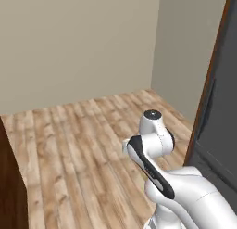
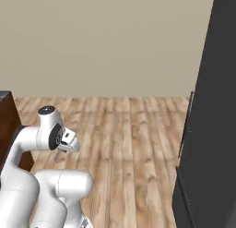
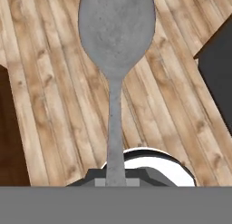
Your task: Take the fork and place it on the left side of the plate. Then take the spoon and place it on the right side of the plate. Make sure they're directly next to the plate.
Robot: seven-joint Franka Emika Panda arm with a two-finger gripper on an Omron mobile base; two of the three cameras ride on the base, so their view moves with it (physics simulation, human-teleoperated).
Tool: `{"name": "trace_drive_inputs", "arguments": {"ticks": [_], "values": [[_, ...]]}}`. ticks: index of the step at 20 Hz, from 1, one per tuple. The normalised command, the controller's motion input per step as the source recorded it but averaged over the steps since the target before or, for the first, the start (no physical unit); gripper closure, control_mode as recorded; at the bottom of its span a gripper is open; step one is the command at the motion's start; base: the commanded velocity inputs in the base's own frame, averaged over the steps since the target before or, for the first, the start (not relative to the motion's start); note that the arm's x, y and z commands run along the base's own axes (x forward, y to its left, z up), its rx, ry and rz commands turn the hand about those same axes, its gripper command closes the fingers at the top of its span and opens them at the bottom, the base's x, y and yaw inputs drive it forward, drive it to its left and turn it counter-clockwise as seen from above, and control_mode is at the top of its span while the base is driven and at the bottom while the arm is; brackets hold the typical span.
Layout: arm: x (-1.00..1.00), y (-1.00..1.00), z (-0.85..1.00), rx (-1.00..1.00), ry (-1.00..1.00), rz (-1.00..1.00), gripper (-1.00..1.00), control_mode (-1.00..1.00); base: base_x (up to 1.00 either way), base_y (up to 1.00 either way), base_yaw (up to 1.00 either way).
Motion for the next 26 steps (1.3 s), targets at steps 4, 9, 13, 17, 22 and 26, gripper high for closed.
{"name": "trace_drive_inputs", "arguments": {"ticks": [4,9,13,17,22,26], "values": [[0.00,0.00,0.00,0.00,0.00,0.00,1.00,1.00,1.00,0.00,0.32],[0.00,0.00,0.00,0.00,0.00,0.00,1.00,1.00,1.00,-0.12,0.34],[0.00,0.00,0.00,0.00,0.00,0.00,1.00,1.00,1.00,-0.29,0.39],[0.00,0.00,0.00,0.00,0.00,0.00,1.00,1.00,1.00,-0.26,0.38],[0.00,0.00,0.00,0.00,0.00,0.00,1.00,1.00,1.00,-0.38,0.34],[0.00,0.00,0.00,0.00,0.00,0.00,1.00,1.00,1.00,-0.58,0.30]]}}
